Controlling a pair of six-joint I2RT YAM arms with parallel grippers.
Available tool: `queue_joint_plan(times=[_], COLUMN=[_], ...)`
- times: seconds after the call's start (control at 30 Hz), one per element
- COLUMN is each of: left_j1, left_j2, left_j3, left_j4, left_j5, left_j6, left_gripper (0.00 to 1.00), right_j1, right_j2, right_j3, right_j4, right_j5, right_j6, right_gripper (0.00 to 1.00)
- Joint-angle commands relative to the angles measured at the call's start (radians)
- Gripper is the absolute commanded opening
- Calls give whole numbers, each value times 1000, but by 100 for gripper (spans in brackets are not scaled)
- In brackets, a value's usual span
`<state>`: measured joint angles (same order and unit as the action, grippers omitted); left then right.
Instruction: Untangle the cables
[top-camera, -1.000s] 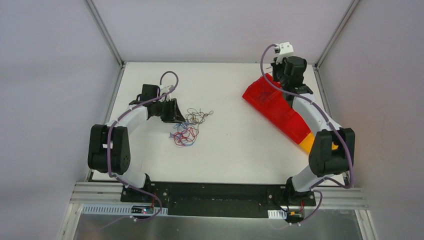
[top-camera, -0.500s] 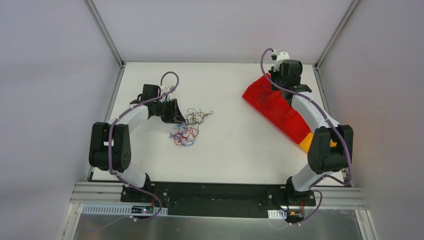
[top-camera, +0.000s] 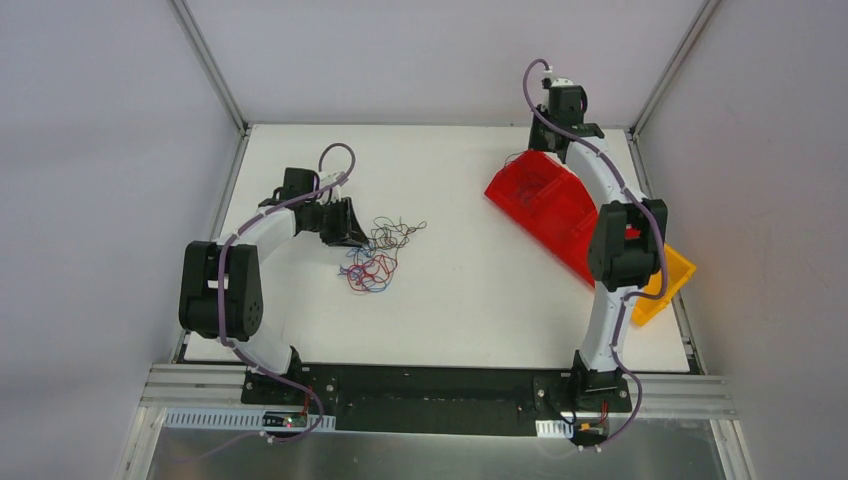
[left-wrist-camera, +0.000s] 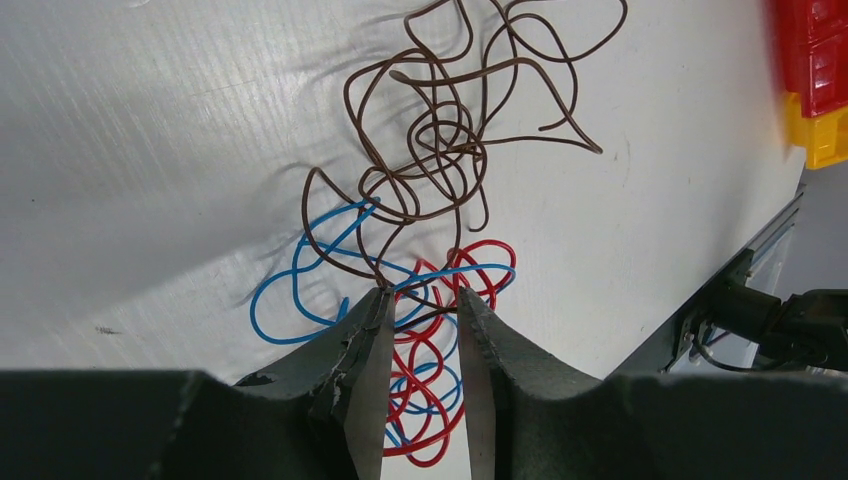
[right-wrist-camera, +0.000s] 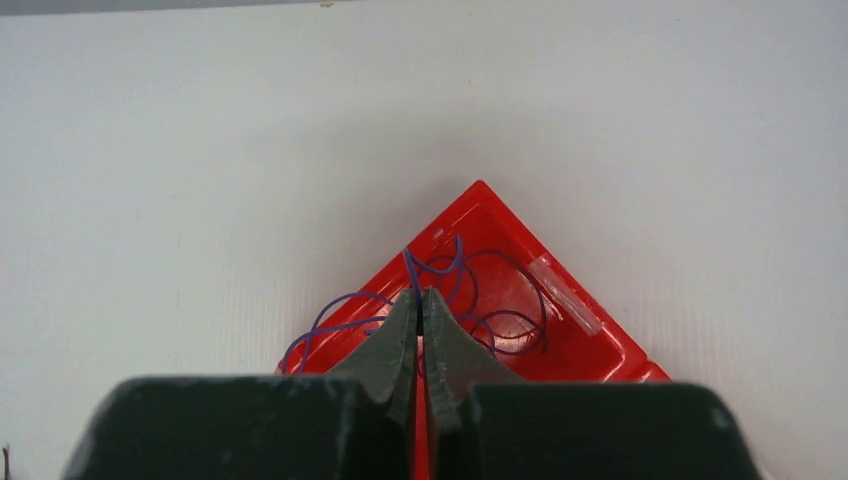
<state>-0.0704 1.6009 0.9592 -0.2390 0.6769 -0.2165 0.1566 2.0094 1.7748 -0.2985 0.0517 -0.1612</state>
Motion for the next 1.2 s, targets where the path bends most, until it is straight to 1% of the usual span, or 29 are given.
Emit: queue_joint_plan(times=[0.0, 0.13, 0.2, 0.27, 0.37, 0.43, 0.47, 0.6, 0.67, 0.7, 0.73, 0.77, 0.8, 0.83, 0.9, 0.97, 1.03, 1.17], left_j1=[17, 26, 30, 30, 30, 29, 30, 29, 29, 30, 30, 30, 29, 29, 26, 24, 18, 7], left_j2=[4, 9, 14, 21, 33, 39, 42, 47, 46, 46, 45, 45, 44, 43, 39, 38, 35, 44], left_j3=[36, 42, 43, 45, 51, 60, 65, 81, 84, 83, 81, 81, 80, 78, 71, 64, 58, 53], left_j4=[-38, -48, -50, -52, -55, -58, -60, -66, -66, -66, -67, -66, -66, -67, -66, -67, -67, -68], left_j5=[18, 20, 23, 27, 33, 35, 35, 34, 34, 38, 42, 49, 57, 65, 77, 85, 87, 78], left_j6=[27, 32, 32, 32, 35, 39, 41, 46, 47, 48, 48, 48, 48, 48, 51, 53, 56, 47], left_gripper=[30, 30, 30, 30, 30, 29, 29, 28, 28, 28, 28, 28, 27, 25, 22, 21, 21, 22], right_j1=[-38, -69, -77, -86, -88, -88, -88, -83, -75, -73, -72, -72, -72, -73, -73, -73, -64, 17], right_j2=[65, 58, 25, 5, 9, 6, 3, -39, -70, -84, -97, -107, -118, -129, -159, -202, -247, -312], right_j3=[120, 80, 1, -36, -34, -58, -75, -168, -211, -228, -236, -234, -225, -203, -175, -156, -153, -184], right_j4=[-87, -30, 45, 108, 97, 117, 127, 138, 128, 123, 113, 95, 66, 37, -29, -72, -95, -122], right_j5=[3, -23, -26, -36, -41, -41, -65, -162, -181, -180, -179, -173, -169, -169, -183, -230, -308, -429], right_j6=[88, 32, -17, -50, -75, -96, -113, -253, -312, -323, -321, -310, -297, -282, -248, -217, -192, -179], right_gripper=[0, 0, 0, 0, 0, 0, 0, 0, 0, 4, 11, 22, 30, 36, 44, 57, 68, 79])
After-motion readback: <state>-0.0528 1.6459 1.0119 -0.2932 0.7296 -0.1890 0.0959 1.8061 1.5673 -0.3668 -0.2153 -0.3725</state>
